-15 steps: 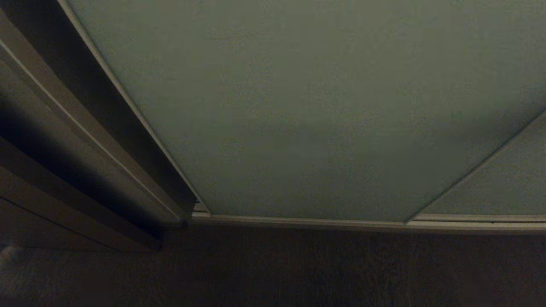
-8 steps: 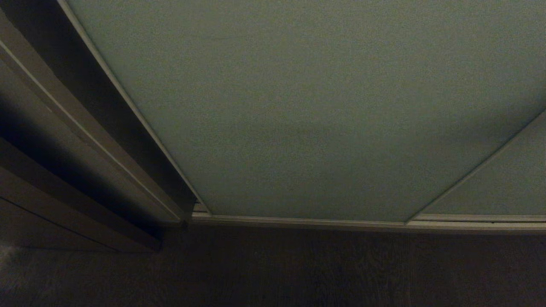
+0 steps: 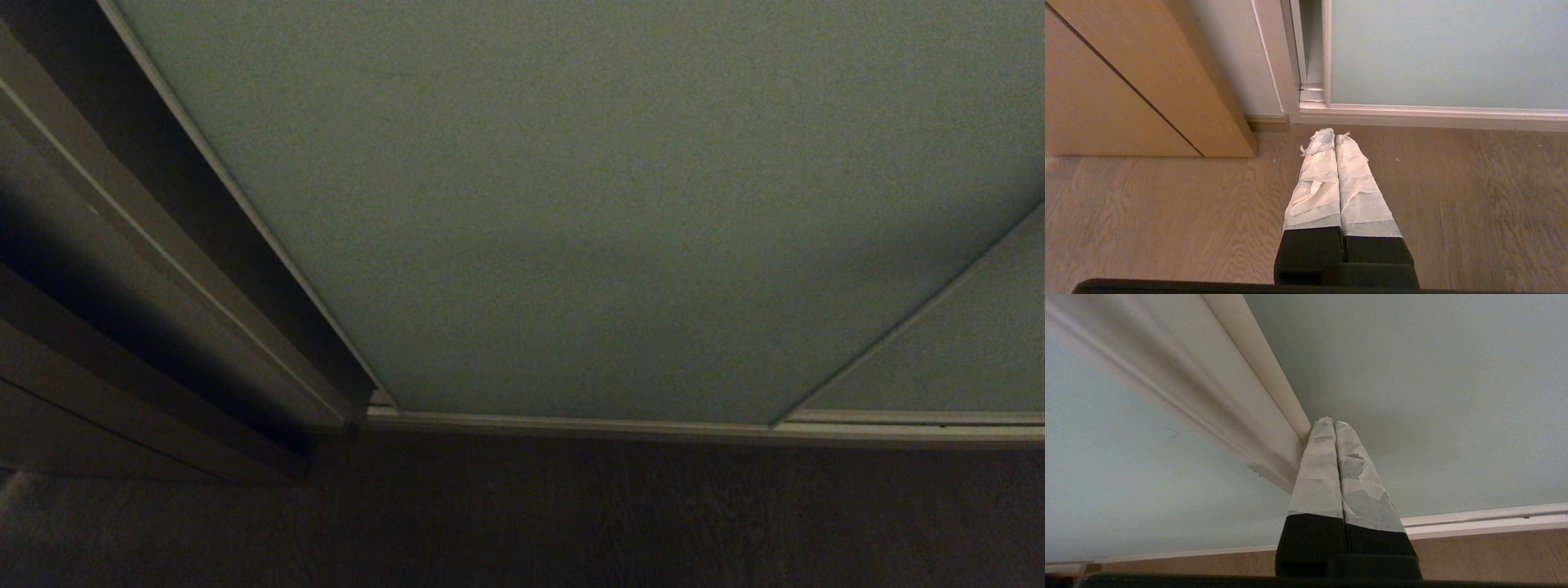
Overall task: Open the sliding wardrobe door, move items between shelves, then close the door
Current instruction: Close the door
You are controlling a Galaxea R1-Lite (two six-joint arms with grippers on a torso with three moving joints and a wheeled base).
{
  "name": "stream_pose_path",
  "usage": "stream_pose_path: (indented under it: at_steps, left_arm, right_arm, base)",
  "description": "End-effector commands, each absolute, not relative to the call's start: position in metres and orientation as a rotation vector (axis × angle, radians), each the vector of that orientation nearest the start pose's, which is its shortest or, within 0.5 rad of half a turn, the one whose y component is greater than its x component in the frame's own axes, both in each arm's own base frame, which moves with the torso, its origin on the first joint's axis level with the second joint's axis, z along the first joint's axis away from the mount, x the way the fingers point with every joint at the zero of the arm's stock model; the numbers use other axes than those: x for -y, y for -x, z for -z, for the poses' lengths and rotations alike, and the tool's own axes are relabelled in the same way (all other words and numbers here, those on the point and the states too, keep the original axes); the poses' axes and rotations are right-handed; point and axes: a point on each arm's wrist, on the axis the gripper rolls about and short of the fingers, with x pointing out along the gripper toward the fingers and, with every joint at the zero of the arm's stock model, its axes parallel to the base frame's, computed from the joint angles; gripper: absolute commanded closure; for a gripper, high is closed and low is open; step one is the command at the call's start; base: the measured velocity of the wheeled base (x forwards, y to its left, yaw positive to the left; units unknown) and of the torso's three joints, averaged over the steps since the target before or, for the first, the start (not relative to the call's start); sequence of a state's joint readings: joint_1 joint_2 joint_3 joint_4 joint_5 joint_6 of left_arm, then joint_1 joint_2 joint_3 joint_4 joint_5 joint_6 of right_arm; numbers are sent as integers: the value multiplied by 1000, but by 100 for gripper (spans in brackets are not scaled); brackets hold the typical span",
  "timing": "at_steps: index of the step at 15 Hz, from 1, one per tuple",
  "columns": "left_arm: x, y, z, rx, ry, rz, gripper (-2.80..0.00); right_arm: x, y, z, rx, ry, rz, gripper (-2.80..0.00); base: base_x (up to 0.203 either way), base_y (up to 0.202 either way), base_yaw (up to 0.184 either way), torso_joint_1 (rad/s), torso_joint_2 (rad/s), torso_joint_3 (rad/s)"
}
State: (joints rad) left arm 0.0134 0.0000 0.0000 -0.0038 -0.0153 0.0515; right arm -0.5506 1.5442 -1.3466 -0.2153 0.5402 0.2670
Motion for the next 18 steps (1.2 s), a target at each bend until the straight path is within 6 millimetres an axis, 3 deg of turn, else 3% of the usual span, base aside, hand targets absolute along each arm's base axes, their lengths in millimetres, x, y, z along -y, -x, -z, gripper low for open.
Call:
stream_pose_path:
  at_steps: [1, 6, 9, 12, 18]
  left_arm:
    - [1, 23, -76, 3, -52, 1, 0]
    - [1, 23, -76, 3, -52, 1, 0]
    - [1, 23, -76, 3, -52, 1, 0]
    - [1, 23, -76, 3, -52, 1, 0]
    - [1, 23, -76, 3, -52, 1, 0]
  right_arm:
    - [128, -239, -346, 30, -250, -13, 0]
    - [117, -229, -343, 20, -248, -34, 0]
    - [104, -212, -340, 15, -239, -46, 0]
    - [85, -181, -317, -29, -134, -56, 0]
    - [23, -109, -269, -51, 4, -182, 0]
  base:
    - [0, 0, 0, 0, 0, 0]
    - [0, 0, 0, 0, 0, 0]
    - [0, 0, 0, 0, 0, 0]
    - [0, 0, 0, 0, 0, 0]
    - [0, 0, 0, 0, 0, 0]
